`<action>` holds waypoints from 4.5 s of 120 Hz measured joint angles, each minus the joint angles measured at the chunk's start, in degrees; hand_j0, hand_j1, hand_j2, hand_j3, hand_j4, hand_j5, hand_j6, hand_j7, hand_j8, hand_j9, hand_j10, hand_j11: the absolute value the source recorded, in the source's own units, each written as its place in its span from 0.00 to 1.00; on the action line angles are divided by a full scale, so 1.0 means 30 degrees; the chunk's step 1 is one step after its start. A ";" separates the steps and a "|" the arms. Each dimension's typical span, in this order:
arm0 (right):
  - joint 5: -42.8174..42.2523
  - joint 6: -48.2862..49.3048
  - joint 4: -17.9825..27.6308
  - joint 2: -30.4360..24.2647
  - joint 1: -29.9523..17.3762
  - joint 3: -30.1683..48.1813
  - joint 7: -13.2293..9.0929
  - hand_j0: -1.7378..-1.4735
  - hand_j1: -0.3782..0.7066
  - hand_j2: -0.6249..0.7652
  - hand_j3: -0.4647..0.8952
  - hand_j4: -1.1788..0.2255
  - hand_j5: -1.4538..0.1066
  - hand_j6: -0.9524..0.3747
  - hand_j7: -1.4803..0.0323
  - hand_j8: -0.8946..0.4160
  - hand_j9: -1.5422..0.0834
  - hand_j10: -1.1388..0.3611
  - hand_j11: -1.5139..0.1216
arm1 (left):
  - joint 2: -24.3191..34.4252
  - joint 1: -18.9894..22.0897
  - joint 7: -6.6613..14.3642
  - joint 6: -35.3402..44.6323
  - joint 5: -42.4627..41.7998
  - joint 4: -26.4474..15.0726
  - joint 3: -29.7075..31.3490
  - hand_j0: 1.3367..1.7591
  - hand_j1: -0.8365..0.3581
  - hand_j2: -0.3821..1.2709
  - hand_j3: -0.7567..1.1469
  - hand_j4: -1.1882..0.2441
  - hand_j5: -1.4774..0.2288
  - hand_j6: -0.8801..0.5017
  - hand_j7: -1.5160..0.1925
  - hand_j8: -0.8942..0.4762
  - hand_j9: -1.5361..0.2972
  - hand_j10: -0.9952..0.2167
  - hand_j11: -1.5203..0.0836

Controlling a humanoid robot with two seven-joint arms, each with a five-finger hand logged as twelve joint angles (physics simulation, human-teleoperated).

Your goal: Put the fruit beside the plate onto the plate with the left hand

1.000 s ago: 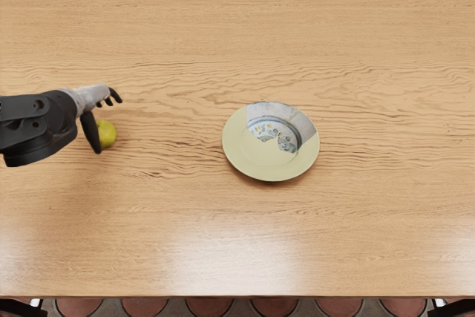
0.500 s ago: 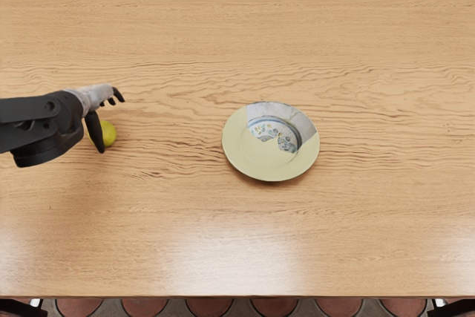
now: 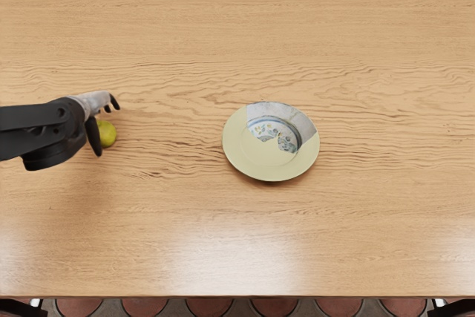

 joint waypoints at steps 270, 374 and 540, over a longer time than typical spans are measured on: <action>0.0000 0.0010 0.0012 0.0000 0.0039 -0.0001 -0.0014 0.30 0.07 0.44 0.34 0.81 0.90 0.69 0.95 0.65 0.92 0.73 0.90 | -0.1547 -0.0818 -0.0004 0.1508 -0.0027 0.2074 -0.1859 0.73 0.34 0.61 0.40 0.28 0.12 0.44 0.20 0.47 0.21 0.47 0.22; 0.0000 0.0010 0.0017 0.0000 0.0184 0.0000 -0.0024 0.30 0.07 0.44 0.34 0.81 0.90 0.69 0.95 0.65 0.92 0.73 0.90 | -0.9007 -0.1894 0.0004 -0.1077 -0.4246 0.2561 -0.6794 0.75 0.44 0.59 0.40 0.26 0.13 0.32 0.20 0.37 0.21 0.36 0.23; 0.0000 0.0010 0.0017 0.0000 0.0217 0.0000 -0.0009 0.30 0.07 0.44 0.34 0.81 0.90 0.69 0.95 0.65 0.92 0.73 0.90 | -0.1037 0.8789 0.0000 -1.3672 -1.1893 -0.0989 -2.1770 0.76 0.74 0.26 0.40 0.65 0.67 0.46 0.70 0.47 0.66 0.61 0.74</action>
